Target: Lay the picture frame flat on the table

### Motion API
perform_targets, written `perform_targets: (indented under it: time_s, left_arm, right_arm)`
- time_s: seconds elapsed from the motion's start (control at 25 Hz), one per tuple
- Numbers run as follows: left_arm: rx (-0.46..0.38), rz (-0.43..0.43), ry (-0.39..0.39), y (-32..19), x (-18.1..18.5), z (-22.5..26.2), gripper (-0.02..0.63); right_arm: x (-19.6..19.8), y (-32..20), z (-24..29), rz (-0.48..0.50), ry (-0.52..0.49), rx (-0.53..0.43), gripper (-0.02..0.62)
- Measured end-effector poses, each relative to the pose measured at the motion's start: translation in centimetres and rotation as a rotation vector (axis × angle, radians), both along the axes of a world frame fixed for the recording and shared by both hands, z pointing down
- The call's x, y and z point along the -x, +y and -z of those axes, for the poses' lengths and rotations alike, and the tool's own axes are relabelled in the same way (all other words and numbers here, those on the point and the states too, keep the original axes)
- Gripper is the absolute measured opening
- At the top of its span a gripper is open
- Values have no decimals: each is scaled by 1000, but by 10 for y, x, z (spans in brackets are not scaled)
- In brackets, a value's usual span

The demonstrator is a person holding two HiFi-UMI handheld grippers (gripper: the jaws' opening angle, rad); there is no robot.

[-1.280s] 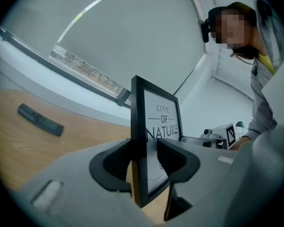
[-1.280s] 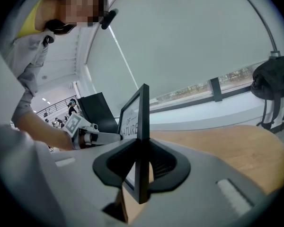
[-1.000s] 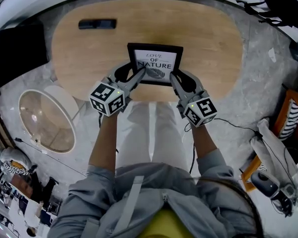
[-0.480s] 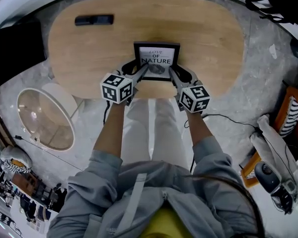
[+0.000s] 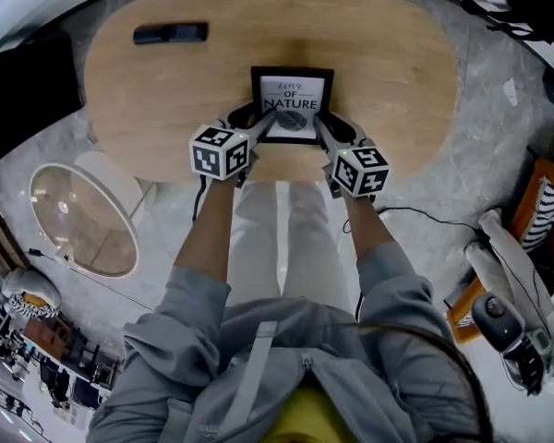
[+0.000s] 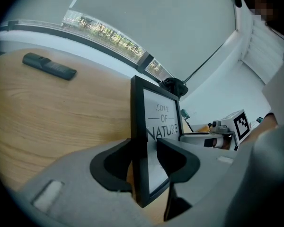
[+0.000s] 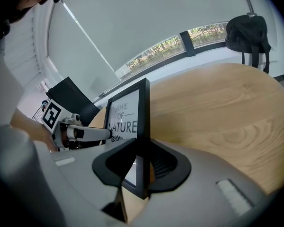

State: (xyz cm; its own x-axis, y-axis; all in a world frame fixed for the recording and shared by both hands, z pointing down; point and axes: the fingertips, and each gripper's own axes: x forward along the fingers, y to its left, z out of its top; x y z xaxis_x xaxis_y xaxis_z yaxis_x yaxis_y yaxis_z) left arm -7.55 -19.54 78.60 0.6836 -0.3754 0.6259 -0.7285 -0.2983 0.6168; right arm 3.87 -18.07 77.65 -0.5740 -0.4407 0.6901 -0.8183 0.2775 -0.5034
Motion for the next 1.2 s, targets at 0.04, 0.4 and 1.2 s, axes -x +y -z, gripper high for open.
perform_targets:
  time_s: [0.04,0.4,1.2]
  left_arm:
    - [3,-1,-1,-3,-1,-2,170]
    - [44,10,-23,-32,-10,-19,175]
    - [63,85,-382,-42,11,-31,189]
  right_arm:
    - [-1,-3,-2,-6,0,5,84]
    - [-11,-33,-20,-53,1,76,84]
    - [-16,-43,-38,-171,210,144,96]
